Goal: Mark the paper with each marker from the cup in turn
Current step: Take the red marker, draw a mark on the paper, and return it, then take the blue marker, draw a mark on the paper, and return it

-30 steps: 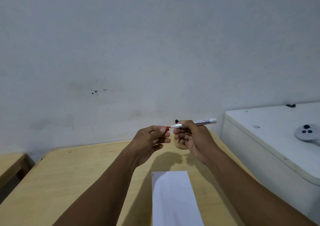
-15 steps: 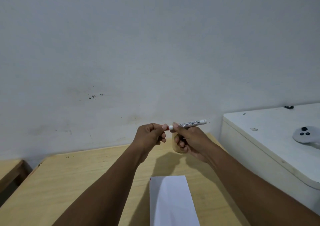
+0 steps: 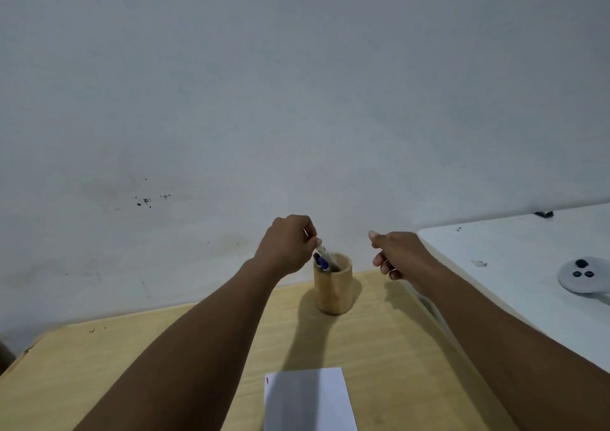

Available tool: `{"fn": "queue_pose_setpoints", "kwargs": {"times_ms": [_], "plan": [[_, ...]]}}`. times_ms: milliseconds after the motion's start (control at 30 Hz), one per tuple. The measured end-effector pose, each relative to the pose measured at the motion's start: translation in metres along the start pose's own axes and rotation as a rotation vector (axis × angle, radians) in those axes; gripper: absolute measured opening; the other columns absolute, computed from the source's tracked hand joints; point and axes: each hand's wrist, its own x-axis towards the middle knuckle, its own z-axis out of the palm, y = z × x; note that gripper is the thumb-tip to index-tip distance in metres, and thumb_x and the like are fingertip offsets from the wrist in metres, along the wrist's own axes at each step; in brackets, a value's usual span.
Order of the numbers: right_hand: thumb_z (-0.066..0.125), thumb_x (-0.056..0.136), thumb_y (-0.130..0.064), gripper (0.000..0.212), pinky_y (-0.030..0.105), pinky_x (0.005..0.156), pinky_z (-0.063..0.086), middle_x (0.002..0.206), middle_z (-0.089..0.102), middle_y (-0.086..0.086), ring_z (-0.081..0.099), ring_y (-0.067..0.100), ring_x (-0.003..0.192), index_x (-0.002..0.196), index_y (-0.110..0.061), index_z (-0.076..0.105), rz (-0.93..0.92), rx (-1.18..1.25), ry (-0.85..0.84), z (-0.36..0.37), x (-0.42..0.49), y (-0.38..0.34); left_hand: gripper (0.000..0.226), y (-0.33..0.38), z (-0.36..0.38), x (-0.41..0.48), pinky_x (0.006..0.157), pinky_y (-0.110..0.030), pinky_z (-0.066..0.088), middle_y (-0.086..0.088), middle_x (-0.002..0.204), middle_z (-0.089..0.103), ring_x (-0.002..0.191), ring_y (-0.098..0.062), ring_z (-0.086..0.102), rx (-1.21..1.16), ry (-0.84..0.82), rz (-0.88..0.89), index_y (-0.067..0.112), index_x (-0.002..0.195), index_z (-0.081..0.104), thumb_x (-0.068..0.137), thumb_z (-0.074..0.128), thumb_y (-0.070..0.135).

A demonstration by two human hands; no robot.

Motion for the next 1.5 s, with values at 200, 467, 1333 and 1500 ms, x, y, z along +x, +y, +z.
{"fn": "queue_pose_setpoints", "kwargs": {"times_ms": [200,467,1333,1500], "plan": [[0.064,0.095,-0.043,0.039,0.027,0.05,0.041,0.076,0.073,0.008,0.06,0.017,0.055,0.102,-0.006,0.07,-0.03,-0.082,-0.06,0.012,0.007,0.016,0.046,-0.001,0.031,0.008,0.097,-0.033,0.05,-0.007,0.131,0.063,0.118,-0.023,0.061,0.057,-0.191,0.034,0.022,0.136,0.065,0.092,0.07,0.033],[0.067,0.094,-0.041,0.031,0.025,0.052,0.041,0.076,0.073,0.006,0.061,0.016,0.056,0.102,-0.011,0.07,-0.011,-0.114,-0.102,0.018,0.001,0.027,0.024,-0.011,0.043,0.007,0.09,-0.041,0.06,-0.011,0.107,0.079,0.1,-0.028,0.072,0.056,-0.136,-0.01,0.009,0.11,0.08,0.089,0.069,0.008],[0.062,0.099,-0.04,0.035,0.018,0.035,0.024,0.059,0.054,0.002,0.037,0.007,0.034,0.084,-0.009,0.062,0.279,0.933,-0.236,0.12,-0.121,-0.051,0.031,0.004,-0.078,-0.104,0.081,-0.039,0.06,-0.006,0.077,0.078,0.075,-0.02,0.072,-0.516,0.23,-0.172,0.007,0.084,0.078,0.091,0.075,0.037],[0.062,0.1,-0.02,0.016,0.016,0.038,0.037,0.055,0.06,0.004,0.053,0.008,0.038,0.088,-0.009,0.062,0.136,0.998,-0.187,0.126,-0.124,-0.042,0.034,-0.068,-0.06,-0.151,0.081,-0.043,0.062,0.004,0.065,0.075,0.074,-0.022,0.072,-0.662,0.363,-0.428,0.005,0.075,0.075,0.092,0.073,0.035]]}}
